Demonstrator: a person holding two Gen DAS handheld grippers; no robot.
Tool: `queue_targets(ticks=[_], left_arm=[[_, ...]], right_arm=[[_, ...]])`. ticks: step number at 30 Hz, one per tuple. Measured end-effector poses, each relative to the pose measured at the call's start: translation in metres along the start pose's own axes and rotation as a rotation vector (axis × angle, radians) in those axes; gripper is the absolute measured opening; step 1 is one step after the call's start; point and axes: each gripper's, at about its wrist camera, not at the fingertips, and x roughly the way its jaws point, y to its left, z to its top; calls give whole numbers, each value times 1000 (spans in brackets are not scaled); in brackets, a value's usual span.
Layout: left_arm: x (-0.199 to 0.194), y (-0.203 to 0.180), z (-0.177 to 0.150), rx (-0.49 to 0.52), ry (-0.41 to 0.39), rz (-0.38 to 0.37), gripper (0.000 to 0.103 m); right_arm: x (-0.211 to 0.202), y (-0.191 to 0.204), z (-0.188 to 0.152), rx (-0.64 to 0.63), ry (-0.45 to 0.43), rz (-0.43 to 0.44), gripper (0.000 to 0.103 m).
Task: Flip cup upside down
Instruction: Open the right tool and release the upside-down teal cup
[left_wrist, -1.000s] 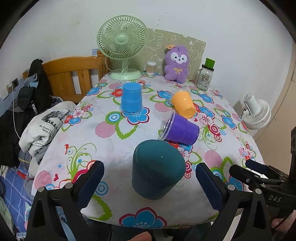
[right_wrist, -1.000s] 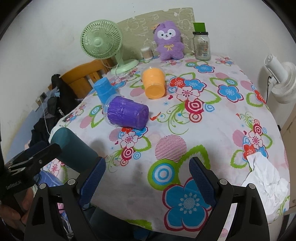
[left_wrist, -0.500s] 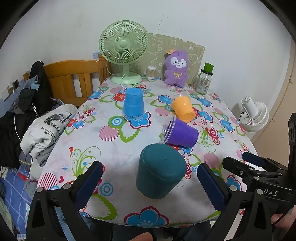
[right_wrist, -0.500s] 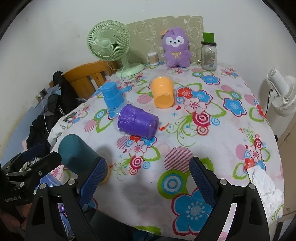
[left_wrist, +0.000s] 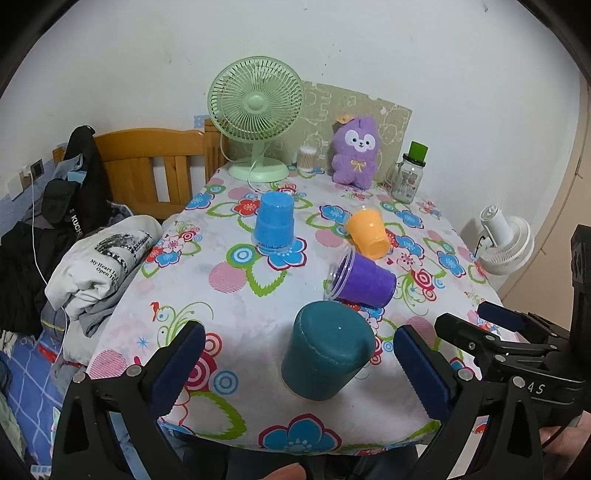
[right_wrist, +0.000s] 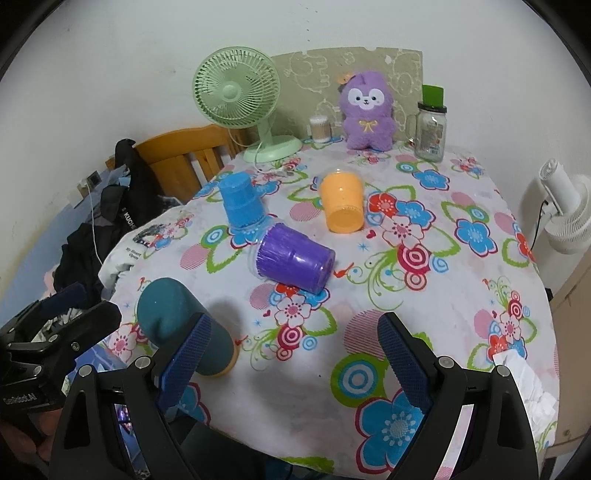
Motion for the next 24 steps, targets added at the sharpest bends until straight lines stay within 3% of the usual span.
queue_targets(ticks=[13,15,20,24], left_arm=[[40,-12,-6,46,62,-8,103],[44,-14,-6,54,63,-7,99],[46,-19,-6,71,60,-44,74],[45,-24,-6,90,58,-49,66]], right_arm=[[-6,-16,-4,38,1,-34,93],[-6,-19,-5,44,2,-38,93],[-5,-23,-7,51,4,-37,93],[-5,-23,-7,51,3,-36,93]])
